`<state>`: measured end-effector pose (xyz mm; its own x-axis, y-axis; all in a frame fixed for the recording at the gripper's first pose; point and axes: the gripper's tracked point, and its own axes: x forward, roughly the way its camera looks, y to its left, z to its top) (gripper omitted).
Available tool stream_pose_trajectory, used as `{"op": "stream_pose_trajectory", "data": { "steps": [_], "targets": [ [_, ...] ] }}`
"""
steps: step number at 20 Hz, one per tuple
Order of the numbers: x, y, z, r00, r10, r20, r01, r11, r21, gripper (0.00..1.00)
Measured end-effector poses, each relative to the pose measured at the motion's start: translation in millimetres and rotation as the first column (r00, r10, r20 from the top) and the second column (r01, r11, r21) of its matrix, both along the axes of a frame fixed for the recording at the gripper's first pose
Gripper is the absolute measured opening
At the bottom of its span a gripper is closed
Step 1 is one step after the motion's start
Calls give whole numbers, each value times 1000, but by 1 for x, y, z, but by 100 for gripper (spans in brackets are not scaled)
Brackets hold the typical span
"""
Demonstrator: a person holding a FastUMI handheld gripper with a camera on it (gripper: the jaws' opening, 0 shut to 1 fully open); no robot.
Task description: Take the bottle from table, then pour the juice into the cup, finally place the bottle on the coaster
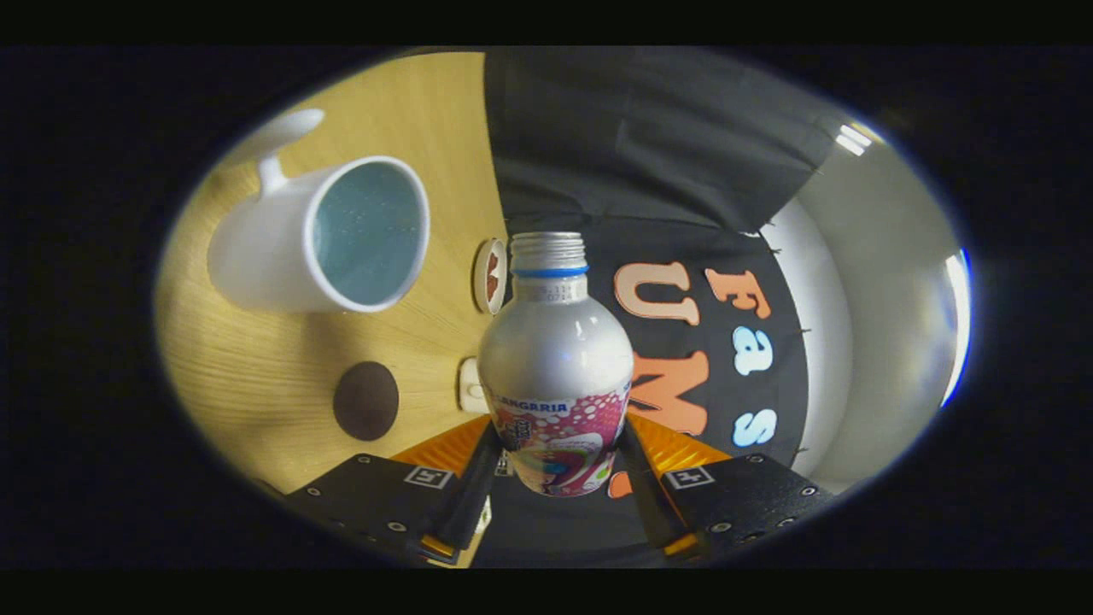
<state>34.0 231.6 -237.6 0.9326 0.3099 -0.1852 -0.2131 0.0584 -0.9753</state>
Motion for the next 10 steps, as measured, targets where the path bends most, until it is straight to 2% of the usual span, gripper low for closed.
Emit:
{"op": "stream_pose_trajectory", "data": {
  "steps": [3, 5, 8, 10],
  "targets": [
    [15, -11, -2, 997, -67, -40, 71, 989, 131, 75],
    [20, -17, -10, 986, -110, -123, 135, 967, 216, 75],
    [31, -21, -13, 964, -156, -215, 223, 916, 335, 75],
    [35, -22, -18, 939, -164, -302, 288, 856, 430, 76]
  ]
}}
